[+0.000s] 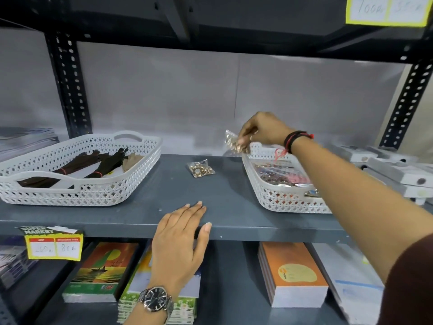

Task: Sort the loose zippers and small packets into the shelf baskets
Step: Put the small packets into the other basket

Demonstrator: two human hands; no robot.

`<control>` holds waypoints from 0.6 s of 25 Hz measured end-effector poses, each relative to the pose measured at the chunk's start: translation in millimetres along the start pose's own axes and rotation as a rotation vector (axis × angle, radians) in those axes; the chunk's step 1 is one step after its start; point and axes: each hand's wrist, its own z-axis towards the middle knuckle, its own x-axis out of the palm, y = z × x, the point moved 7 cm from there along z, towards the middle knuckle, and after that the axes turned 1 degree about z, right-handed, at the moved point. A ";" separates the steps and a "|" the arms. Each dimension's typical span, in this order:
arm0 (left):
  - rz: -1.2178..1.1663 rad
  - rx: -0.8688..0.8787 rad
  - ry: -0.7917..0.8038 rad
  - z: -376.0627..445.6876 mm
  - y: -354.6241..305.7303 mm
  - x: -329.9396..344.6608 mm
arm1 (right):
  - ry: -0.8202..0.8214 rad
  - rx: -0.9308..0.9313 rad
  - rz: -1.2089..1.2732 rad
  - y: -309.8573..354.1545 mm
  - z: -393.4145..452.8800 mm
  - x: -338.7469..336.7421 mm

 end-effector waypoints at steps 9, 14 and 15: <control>-0.005 -0.013 -0.058 0.5 -3.8 -1.4 | 0.265 0.288 -0.125 -108.1 -59.4 13.1; -0.010 0.002 -0.071 1.5 -5.9 -4.0 | 0.348 0.254 -0.161 -95.9 -56.9 29.5; -0.008 0.000 -0.068 1.6 -5.4 -3.8 | 0.362 0.253 -0.173 -94.7 -56.3 31.5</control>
